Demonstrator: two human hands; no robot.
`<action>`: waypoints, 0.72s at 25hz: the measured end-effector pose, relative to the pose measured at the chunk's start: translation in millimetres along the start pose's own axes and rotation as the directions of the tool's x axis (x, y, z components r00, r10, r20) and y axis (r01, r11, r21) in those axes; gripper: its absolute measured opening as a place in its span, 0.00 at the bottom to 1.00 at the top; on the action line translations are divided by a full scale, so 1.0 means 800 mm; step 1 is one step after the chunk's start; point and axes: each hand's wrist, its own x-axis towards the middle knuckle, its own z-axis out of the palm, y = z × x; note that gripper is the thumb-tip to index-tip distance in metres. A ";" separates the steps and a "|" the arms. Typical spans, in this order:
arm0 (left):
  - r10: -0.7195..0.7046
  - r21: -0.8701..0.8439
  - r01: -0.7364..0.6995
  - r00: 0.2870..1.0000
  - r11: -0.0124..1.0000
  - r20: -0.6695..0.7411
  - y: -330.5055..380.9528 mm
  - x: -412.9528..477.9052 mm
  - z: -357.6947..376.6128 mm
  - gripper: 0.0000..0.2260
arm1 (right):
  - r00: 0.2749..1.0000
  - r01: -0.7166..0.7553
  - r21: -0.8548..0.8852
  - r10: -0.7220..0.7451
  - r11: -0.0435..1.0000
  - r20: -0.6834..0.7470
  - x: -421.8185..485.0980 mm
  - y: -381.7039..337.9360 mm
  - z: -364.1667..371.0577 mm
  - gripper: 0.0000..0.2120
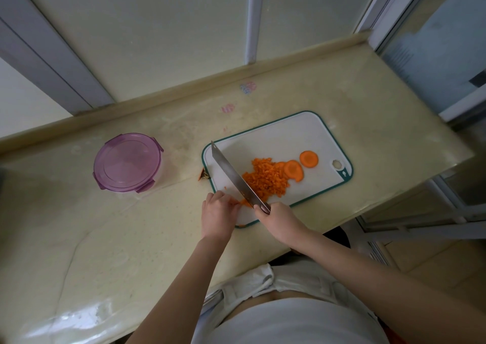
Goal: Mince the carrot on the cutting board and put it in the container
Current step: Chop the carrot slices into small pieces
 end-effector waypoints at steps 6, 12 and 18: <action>-0.007 -0.017 0.007 1.000 1.000 0.011 0.000 0.003 0.002 0.03 | 0.999 -0.001 -0.009 0.001 1.000 -0.034 0.006 0.000 0.017 0.24; 0.003 -0.002 -0.003 1.000 1.000 0.021 -0.001 0.002 0.001 0.04 | 1.000 0.000 0.070 -0.002 0.998 0.031 0.014 0.005 -0.003 0.23; 0.011 0.011 -0.012 0.999 1.000 0.054 0.001 0.003 -0.004 0.04 | 0.997 0.077 0.140 -0.075 0.987 -0.022 0.016 -0.003 0.001 0.21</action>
